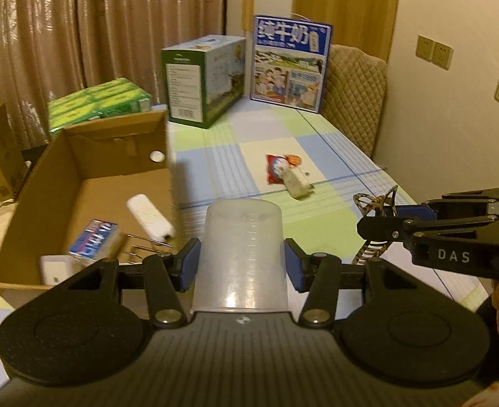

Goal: Organize rigid objects
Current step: 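Carry the clear container and hair clip in both tools over the cardboard box, then open both tools to drop the container and hair clip into the box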

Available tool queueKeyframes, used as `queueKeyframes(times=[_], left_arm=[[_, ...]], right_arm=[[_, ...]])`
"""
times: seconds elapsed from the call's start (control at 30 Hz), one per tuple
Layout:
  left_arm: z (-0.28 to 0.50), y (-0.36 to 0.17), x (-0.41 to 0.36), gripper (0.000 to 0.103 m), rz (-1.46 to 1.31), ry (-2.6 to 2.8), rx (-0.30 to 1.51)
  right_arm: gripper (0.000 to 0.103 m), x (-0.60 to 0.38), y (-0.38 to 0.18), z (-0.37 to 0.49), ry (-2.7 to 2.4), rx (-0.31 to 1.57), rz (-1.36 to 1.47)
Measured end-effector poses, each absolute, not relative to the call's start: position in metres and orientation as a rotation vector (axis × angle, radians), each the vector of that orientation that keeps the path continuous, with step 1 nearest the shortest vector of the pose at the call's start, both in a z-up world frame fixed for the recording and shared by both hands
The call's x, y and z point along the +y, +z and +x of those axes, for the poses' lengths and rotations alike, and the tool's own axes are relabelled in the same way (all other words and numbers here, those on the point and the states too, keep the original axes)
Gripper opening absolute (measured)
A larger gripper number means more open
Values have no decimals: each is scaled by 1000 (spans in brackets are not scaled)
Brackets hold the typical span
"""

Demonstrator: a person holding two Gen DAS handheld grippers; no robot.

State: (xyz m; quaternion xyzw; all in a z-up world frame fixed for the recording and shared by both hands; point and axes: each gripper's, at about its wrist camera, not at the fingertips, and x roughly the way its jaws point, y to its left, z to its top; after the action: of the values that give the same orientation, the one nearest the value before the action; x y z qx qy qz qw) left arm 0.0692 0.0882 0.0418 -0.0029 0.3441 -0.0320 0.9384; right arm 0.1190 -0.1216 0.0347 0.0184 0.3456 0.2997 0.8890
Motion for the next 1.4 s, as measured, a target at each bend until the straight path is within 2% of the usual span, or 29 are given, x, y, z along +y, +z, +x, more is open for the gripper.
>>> queueKeyframes(times=[0.4,0.63,0.97,1.4], left_arm=[[91,70,169,47,50,52,665],[128,64,224,47,38,85,693],[187,36,277,47,35,78,765],[232,3,288,47,94,63,810]], right_arm=[[22,-28,73,149,778,626,-85],[22,45,85,186,862,569,-220],[22,123,51,250,966,558,-413],[22,172,0,298,989,573,-586]])
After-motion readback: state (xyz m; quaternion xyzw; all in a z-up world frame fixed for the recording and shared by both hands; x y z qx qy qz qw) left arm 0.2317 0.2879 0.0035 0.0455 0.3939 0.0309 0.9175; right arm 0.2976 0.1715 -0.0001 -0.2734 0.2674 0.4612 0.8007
